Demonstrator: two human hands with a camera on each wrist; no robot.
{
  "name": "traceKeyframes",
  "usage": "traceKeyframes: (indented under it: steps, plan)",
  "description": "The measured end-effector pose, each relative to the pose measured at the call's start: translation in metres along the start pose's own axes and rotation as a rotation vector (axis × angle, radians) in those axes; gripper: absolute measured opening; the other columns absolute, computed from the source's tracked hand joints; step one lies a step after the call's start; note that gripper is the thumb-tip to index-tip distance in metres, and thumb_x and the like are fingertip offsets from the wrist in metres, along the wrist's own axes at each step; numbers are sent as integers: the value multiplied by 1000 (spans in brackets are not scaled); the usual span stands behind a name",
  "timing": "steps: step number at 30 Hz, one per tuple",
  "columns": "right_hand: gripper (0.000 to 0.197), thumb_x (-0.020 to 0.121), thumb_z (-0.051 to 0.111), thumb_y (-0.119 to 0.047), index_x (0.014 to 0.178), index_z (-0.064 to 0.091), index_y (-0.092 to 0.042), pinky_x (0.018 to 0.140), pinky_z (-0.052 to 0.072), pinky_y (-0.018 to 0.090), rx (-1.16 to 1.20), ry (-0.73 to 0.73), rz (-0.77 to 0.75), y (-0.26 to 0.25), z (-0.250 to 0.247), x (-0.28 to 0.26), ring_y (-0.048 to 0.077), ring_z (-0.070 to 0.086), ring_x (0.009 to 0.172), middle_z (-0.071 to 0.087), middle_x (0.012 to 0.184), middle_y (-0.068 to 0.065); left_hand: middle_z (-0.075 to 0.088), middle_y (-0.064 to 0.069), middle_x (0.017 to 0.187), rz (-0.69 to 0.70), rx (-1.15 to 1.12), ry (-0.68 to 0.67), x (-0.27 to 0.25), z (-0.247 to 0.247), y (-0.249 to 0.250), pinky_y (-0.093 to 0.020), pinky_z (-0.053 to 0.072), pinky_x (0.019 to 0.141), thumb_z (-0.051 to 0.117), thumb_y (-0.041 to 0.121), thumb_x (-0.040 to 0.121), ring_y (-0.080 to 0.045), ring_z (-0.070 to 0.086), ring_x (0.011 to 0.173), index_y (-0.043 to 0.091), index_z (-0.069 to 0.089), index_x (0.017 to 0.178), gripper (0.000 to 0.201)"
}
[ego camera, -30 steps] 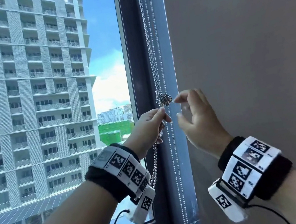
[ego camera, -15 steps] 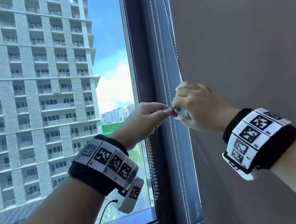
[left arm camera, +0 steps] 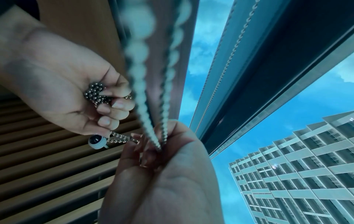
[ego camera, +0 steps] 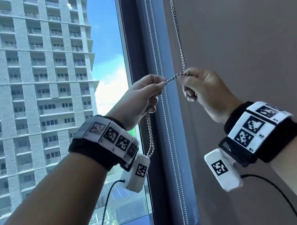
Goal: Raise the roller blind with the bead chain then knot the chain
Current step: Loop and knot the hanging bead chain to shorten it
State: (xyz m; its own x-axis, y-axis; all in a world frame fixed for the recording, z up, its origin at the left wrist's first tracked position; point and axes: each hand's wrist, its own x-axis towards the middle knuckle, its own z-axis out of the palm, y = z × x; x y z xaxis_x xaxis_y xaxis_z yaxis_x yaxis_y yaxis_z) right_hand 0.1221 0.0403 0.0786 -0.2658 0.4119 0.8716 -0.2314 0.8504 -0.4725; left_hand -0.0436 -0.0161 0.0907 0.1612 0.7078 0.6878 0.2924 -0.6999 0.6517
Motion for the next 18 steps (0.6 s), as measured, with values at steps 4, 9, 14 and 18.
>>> traceKeyframes:
  steps: [4, 9, 14, 18]
  plan:
    - [22, 85, 43, -9, 64, 49, -14, 49, 31, 22, 396, 94, 137, -7, -1, -1, 13, 42, 57, 45, 57, -3, 40, 11, 58, 103, 56, 82, 10, 6, 0, -17, 25, 45, 45, 5, 92, -3, 30, 45, 22, 52, 75, 25]
    - [22, 90, 39, -2, 79, 58, -8, 46, 40, 20, 770, 198, 294, -11, 2, 2, 13, 54, 56, 52, 65, 2, 67, -13, 90, 242, 439, 298, 23, 18, -5, -34, 46, 67, 44, 8, 82, -27, 55, 71, 23, 69, 77, 30]
    - [18, 92, 40, -1, 86, 56, -6, 45, 47, 17, 994, 206, 418, -10, 3, 8, 12, 64, 55, 60, 72, 4, 60, 1, 83, 71, 172, 247, 27, 27, -7, -23, 39, 58, 44, 18, 95, -9, 49, 60, 13, 68, 93, 25]
    - [15, 93, 40, -2, 87, 54, -6, 42, 47, 15, 1033, 195, 477, -6, 2, 9, 10, 64, 51, 63, 70, 8, 62, 7, 75, 36, 16, 138, 27, 33, -8, -19, 40, 58, 55, 25, 94, -5, 50, 63, 12, 67, 100, 19]
